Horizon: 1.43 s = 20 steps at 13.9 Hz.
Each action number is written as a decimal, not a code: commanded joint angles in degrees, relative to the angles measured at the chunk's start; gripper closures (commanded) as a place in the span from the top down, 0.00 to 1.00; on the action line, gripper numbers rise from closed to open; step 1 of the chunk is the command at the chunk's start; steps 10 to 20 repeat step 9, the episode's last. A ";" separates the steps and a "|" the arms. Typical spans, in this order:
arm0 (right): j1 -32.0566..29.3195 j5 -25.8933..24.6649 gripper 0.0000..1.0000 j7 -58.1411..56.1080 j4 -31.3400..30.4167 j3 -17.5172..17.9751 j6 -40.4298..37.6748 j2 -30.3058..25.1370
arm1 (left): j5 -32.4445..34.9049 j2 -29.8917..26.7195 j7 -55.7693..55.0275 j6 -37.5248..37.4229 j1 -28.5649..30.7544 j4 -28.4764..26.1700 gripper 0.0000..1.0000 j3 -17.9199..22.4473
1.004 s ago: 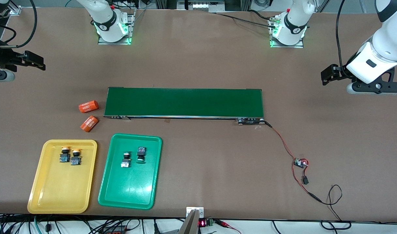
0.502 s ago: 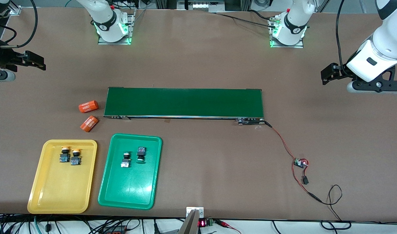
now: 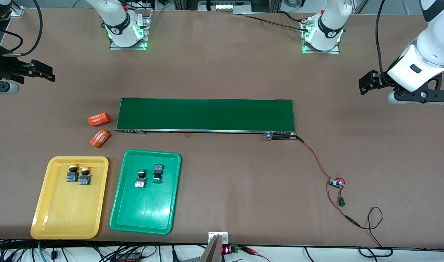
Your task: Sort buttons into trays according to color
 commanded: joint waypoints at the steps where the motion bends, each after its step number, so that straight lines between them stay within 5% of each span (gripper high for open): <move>1: 0.29 1.29 1.00 1.91 0.30 -0.17 0.77 0.24 | 0.56 -0.36 0.17 -0.86 0.01 0.68 1.00 -0.12; 20: 0.29 1.29 1.00 2.09 0.30 -0.26 0.77 0.24 | 0.47 -0.27 -0.18 -0.86 -0.08 0.85 1.00 -0.21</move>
